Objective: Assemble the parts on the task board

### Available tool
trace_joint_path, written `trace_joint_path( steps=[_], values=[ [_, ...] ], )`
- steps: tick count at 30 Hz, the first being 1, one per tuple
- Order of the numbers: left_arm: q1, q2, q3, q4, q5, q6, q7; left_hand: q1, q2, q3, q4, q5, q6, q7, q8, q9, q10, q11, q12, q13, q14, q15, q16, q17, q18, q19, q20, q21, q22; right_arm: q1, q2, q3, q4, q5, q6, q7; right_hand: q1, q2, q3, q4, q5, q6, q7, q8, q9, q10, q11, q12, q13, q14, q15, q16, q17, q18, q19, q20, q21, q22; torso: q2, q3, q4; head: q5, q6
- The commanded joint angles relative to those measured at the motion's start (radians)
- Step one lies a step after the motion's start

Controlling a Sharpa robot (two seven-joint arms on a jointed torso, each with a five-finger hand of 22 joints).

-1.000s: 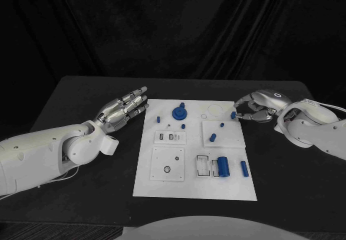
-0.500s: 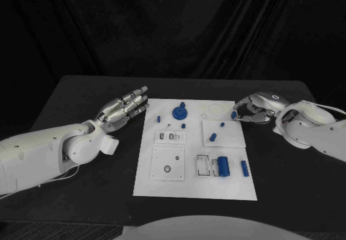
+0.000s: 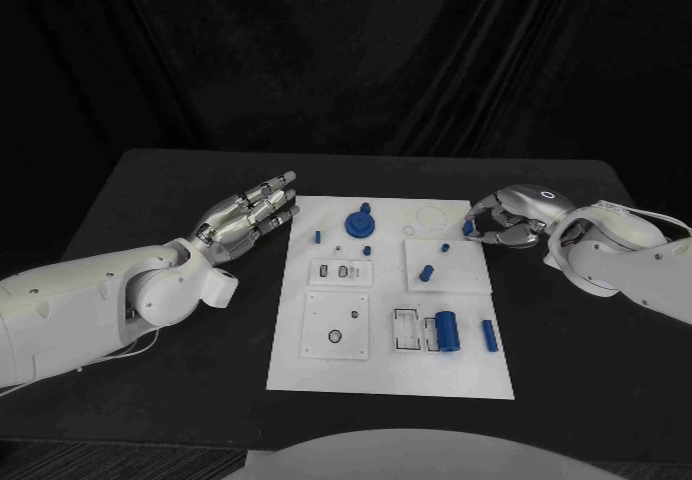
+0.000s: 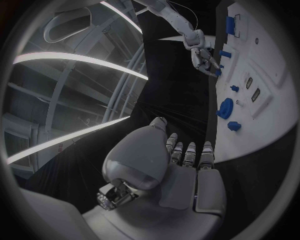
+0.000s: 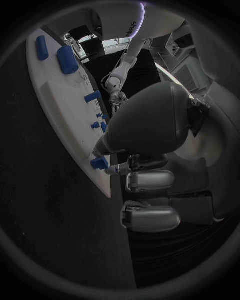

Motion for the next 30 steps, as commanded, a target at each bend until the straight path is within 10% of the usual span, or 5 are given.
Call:
trace_joint_path(
  steps=[1, 30],
  values=[
    [-0.002, 0.000, 0.001, 0.001, -0.004, 0.016, 0.009, 0.010, 0.001, 0.006, -0.002, 0.005, 0.000, 0.003, 0.003, 0.001, 0.001, 0.007, -0.007, -0.001, 0.000, 0.006, -0.004, -0.001, 0.011, -0.001, 0.008, -0.006, -0.002, -0.003, 0.001, 0.001, -0.003, -0.006, 0.005, -0.020, 0.012, 0.001, -0.001, -0.007, 0.010, 0.002, 0.004, 0.008, 0.003, 0.105, 0.010, 0.005, 0.263, 0.106, 0.005, 0.006, 0.263, -0.010, 0.041, 0.007, -0.006, 0.225, 0.000, 0.0000, 0.0004, 0.000, -0.001],
    [-0.003, 0.000, 0.001, 0.000, -0.004, 0.022, 0.003, 0.009, 0.001, 0.007, -0.002, 0.005, 0.000, 0.004, 0.003, 0.001, 0.001, 0.008, -0.007, -0.001, 0.000, 0.007, -0.004, -0.001, 0.010, -0.001, 0.008, -0.006, -0.002, -0.005, 0.005, 0.001, 0.022, 0.044, -0.112, 0.046, 0.061, 0.067, 0.035, -0.094, 0.191, 0.100, -0.002, 0.095, 0.129, 0.105, 0.003, 0.005, 0.263, 0.106, 0.000, 0.006, 0.263, -0.007, 0.033, 0.002, -0.020, 0.220, 0.000, 0.0000, 0.0005, 0.005, -0.005]
  ],
)
